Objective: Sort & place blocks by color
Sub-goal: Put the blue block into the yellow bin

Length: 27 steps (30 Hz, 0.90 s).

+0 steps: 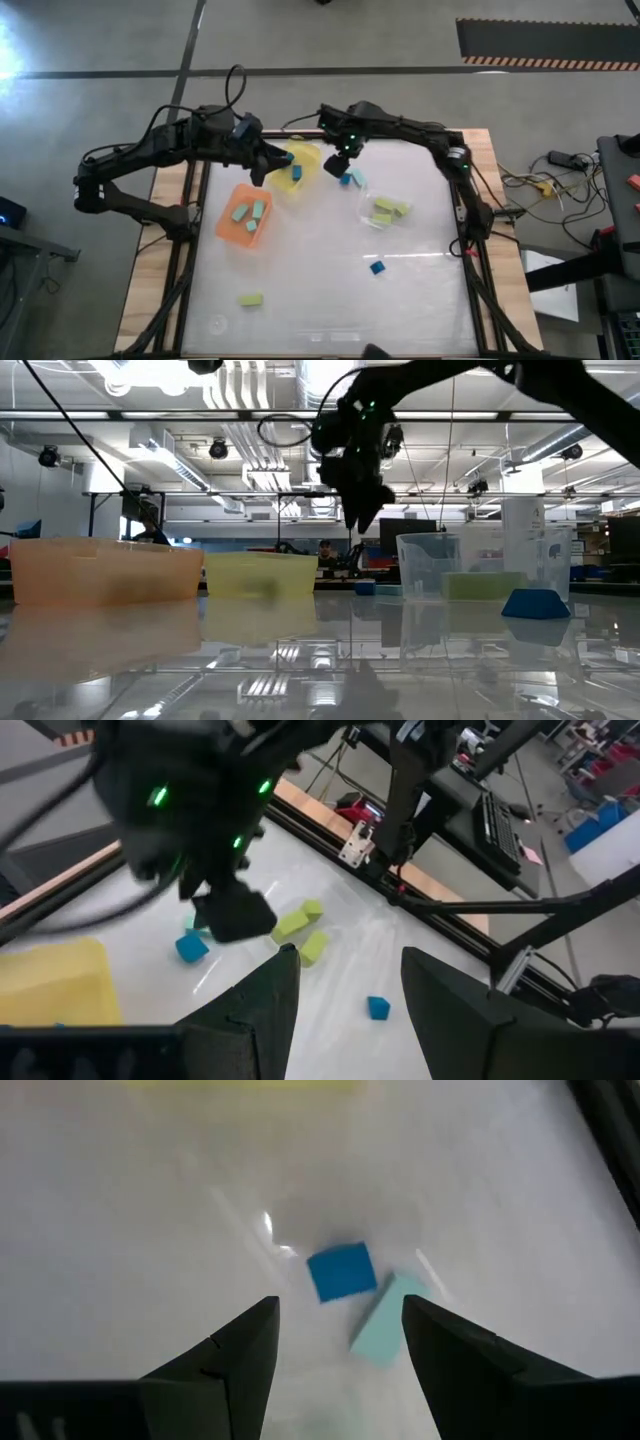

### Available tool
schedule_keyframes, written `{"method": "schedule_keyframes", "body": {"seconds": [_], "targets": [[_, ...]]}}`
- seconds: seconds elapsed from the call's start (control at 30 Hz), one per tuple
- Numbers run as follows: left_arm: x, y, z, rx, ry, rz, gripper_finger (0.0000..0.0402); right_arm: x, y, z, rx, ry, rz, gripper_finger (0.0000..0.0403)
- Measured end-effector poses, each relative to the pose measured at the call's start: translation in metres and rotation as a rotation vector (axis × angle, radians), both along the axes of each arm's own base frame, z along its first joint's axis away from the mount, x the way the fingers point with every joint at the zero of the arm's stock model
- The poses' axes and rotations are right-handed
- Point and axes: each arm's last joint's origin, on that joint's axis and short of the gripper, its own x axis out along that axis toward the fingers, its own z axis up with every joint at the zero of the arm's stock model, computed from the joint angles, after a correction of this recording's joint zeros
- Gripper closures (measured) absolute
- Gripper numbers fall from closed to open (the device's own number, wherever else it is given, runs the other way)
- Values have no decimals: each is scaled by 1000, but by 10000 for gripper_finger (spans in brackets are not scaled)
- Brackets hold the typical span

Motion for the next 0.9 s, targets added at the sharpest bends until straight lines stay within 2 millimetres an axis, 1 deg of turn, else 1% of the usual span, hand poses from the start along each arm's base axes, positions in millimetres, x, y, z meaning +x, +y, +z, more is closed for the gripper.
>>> {"method": "schedule_keyframes", "body": {"seconds": [0.13, 0.27, 0.37, 0.5, 0.63, 0.77, 0.9], "targets": [[0, 0, 0, 5, 1, 3, 242, 10, -5, -27, 18, 74, 124, 194], [0, 1, 0, 15, 4, 24, 242, 13, -7, -52, 37, 161, 130, 170], [0, 1, 0, 32, 8, 22, 242, 15, -8, -64, 52, 193, 128, 144], [0, 2, -1, 41, 12, 34, 242, 16, -9, -71, 58, 203, 129, 114], [0, 2, -1, 44, 12, 39, 242, 17, -10, -73, 48, 210, 127, 98], [1, 2, -1, 49, 13, 39, 242, 18, -10, -73, 40, 204, 137, 95], [0, 2, -1, 51, 14, 45, 242, 19, -8, -77, 39, 203, 139, 102]]}}
